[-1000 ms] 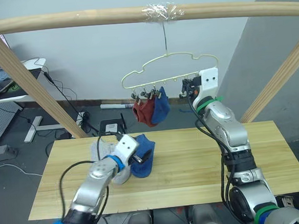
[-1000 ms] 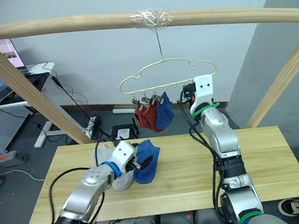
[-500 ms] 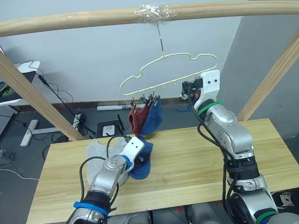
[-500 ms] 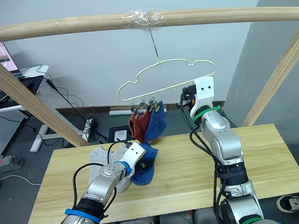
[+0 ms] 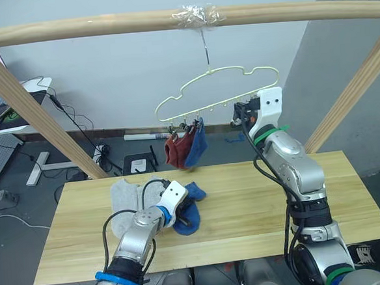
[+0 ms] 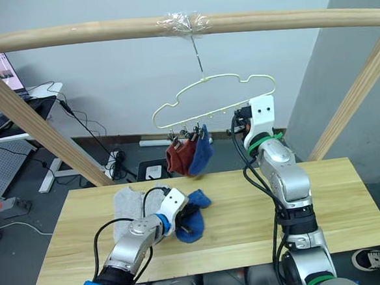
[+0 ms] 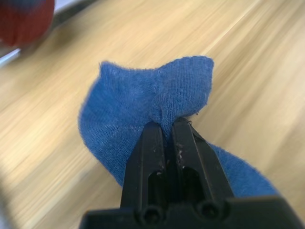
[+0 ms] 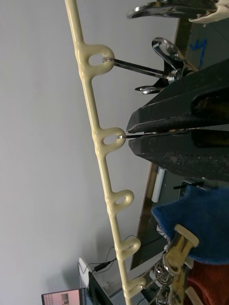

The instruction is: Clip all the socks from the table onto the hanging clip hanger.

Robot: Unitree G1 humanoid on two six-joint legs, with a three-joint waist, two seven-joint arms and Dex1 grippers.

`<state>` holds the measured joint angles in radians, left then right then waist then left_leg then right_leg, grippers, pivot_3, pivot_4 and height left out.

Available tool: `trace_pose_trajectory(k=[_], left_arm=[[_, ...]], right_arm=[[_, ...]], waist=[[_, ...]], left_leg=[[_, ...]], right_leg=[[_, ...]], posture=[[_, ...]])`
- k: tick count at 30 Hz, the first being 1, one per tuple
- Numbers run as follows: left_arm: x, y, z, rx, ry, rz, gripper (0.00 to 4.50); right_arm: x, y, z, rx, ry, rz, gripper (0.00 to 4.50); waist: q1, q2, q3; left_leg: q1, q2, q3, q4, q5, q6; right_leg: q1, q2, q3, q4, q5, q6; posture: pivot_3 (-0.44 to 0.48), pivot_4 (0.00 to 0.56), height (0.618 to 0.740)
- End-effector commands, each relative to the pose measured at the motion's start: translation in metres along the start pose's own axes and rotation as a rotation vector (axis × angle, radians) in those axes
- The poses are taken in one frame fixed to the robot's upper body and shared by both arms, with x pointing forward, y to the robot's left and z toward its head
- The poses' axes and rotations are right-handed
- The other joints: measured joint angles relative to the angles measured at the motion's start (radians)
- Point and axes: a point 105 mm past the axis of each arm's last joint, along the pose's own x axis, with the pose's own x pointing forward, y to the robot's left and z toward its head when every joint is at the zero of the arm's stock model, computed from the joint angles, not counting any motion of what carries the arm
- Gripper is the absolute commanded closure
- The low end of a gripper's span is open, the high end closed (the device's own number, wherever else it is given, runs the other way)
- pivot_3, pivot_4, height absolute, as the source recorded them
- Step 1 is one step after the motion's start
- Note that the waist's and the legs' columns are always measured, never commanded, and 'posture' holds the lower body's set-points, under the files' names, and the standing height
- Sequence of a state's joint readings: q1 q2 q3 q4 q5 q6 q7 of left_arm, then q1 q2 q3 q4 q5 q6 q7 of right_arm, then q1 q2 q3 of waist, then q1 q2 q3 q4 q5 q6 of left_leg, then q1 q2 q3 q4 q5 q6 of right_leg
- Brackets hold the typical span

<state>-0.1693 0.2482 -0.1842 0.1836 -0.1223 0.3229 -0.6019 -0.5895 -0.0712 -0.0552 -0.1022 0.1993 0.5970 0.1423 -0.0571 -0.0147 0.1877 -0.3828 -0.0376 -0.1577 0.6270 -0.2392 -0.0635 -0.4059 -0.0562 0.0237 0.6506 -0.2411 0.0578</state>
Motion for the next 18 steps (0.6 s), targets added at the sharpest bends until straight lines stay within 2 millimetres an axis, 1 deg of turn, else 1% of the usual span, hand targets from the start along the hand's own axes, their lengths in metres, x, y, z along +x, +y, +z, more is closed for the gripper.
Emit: trace_pose_trajectory(k=[1,3,5,8,10,14,18], left_arm=[[-0.012,-0.012,0.063,0.005,-0.284,-0.027,4.48],[-0.02,-0.026,0.087,0.046,-0.399,-0.048,4.48],[-0.023,-0.034,0.099,0.059,-0.457,-0.062,4.48],[-0.021,-0.046,0.122,0.065,-0.556,-0.069,4.48],[-0.016,-0.051,0.136,0.049,-0.604,-0.065,4.48],[-0.008,-0.056,0.146,0.043,-0.646,-0.068,4.48],[0.001,-0.061,0.152,0.02,-0.658,-0.09,4.48]], right_arm=[[0.0,-0.01,0.014,0.069,0.002,-0.049,4.5],[-0.001,-0.011,0.017,0.13,0.034,-0.064,4.5],[-0.002,-0.011,0.019,0.163,0.051,-0.07,4.5],[-0.003,-0.009,0.02,0.223,0.084,-0.073,4.5],[-0.003,-0.007,0.023,0.267,0.106,-0.073,4.5],[-0.005,-0.001,0.029,0.302,0.135,-0.052,4.5],[-0.007,0.002,0.03,0.336,0.157,-0.051,4.5]], waist=[[0.0,0.0,0.0],[0.0,0.0,0.0],[0.002,0.0,0.0],[0.002,0.001,0.0],[0.005,0.001,0.0],[0.002,0.001,0.0],[-0.002,0.001,-0.001]], left_leg=[[0.0,0.0,0.0,0.0,0.0,0.0],[0.0,0.0,0.0,0.0,0.0,0.0],[0.0,0.0,0.0,0.0,0.0,0.0],[0.0,0.0,0.0,0.0,0.0,0.0],[-0.001,-0.001,0.0,0.001,0.0,0.0],[-0.001,-0.001,0.001,0.001,0.0,0.0],[-0.001,-0.001,0.001,0.001,0.0,0.0]], right_leg=[[0.0,0.0,0.0,0.0,0.0,0.0],[0.0,0.0,0.0,0.0,0.0,0.0],[0.0,0.0,0.0,0.0,0.0,0.0],[0.0,0.0,0.0,-0.001,0.0,0.0],[0.001,0.0,0.0,-0.001,0.0,0.0],[0.001,0.0,0.0,-0.001,0.001,0.001],[0.0,0.0,0.0,-0.001,0.001,0.001]], posture=[[-0.091,0.157,0.74],[-0.091,0.161,0.74],[-0.09,0.159,0.74],[-0.092,0.159,0.74],[-0.097,0.158,0.74],[-0.115,0.157,0.74],[-0.118,0.157,0.74]])
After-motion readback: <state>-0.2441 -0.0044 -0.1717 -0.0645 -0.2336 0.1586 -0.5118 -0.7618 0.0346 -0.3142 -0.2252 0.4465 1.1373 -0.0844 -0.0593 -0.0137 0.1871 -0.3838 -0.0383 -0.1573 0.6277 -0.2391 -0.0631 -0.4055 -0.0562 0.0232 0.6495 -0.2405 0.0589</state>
